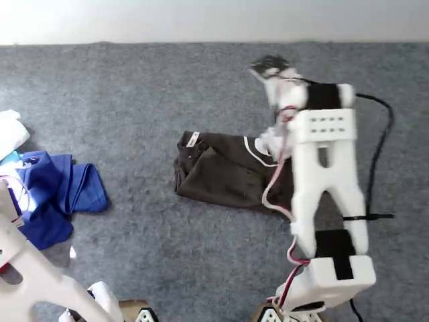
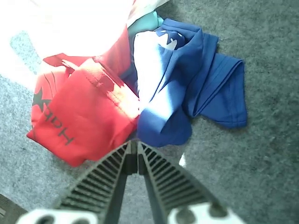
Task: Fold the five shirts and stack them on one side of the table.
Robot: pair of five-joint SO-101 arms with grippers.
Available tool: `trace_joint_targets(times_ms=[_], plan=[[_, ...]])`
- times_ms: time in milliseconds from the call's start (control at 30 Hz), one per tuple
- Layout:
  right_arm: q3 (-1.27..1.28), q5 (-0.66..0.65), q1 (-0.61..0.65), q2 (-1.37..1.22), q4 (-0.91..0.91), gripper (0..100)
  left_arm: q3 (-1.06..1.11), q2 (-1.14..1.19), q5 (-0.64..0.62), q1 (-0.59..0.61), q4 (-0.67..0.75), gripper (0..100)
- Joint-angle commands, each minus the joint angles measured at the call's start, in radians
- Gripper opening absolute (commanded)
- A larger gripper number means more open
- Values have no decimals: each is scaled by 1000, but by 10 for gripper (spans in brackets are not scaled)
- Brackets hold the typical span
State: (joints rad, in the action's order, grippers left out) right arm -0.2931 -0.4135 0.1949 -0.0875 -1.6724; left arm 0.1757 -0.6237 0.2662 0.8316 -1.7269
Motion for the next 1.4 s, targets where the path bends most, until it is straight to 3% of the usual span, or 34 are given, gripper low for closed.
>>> trace_joint_targets(times_ms=[0, 200, 500, 667, 733, 867, 1000, 1233, 1367], plan=[[-31, 71, 105, 27, 101, 10, -10, -26, -12, -3, 0, 13], [-31, 78, 240, -90, 282, 10, -10, -28, -35, -3, 2, 13], [-34, 74, 314, -288, 483, 27, -8, -28, -43, -3, 0, 13], [-186, 94, 354, -349, 397, 247, -4, -28, -43, -3, -2, 13], [-301, 118, 372, -374, 326, 270, -4, -28, -43, -3, 0, 13], [-512, 72, 377, -427, 140, 203, -4, -26, -40, -3, 2, 13], [-615, -8, 297, -503, -18, 2, -4, -26, -40, -3, 2, 13], [-629, -12, 116, -628, -93, 9, -4, -26, -40, -3, 2, 13], [-624, -29, 117, -687, -117, 9, -4, -26, -40, -3, 2, 13]])
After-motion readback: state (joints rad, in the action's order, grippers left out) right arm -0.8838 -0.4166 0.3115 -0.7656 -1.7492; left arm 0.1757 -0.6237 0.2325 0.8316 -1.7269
